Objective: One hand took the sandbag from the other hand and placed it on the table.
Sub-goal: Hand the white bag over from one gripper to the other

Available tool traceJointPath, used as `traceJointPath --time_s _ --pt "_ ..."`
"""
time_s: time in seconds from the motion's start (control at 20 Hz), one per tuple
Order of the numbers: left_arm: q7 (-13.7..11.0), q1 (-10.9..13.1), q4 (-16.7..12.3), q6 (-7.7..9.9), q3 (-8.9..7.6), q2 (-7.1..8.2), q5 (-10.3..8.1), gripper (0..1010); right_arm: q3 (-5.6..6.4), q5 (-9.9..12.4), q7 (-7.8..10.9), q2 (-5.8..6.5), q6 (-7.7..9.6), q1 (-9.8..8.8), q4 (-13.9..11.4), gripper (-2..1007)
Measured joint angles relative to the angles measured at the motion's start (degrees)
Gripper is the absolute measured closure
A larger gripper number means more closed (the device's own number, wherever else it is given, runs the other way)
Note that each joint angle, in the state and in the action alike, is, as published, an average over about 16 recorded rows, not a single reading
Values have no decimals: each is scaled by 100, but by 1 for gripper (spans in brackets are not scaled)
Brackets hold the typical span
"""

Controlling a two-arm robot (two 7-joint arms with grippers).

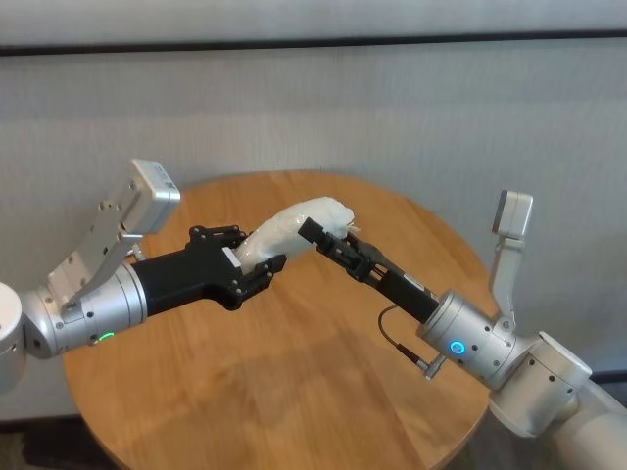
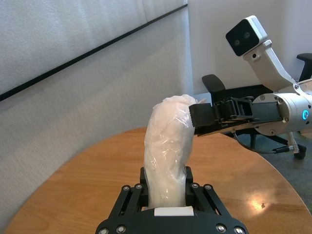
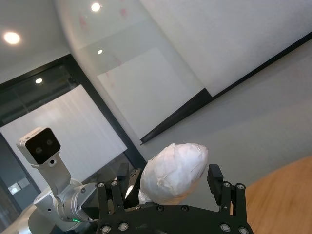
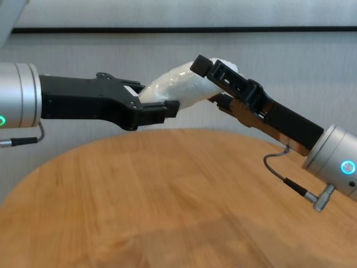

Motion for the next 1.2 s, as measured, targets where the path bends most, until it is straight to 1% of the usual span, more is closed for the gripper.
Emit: traceJointPath --time_s 0.3,0.5,0.85,1.0,1.2 --pt "0 0 0 0 0 0 0 601 11 -4 -1 0 -2 -5 -5 86" --pt "0 0 0 0 0 0 0 601 19 -8 0 1 -3 -10 -9 172" --pt "0 0 0 0 0 0 0 601 26 -11 0 2 -4 -15 -13 351" --pt "0 0 0 0 0 0 0 601 28 -12 0 3 -4 -16 -14 403" --pt "0 0 0 0 0 0 0 602 30 -13 0 4 -4 -18 -17 446"
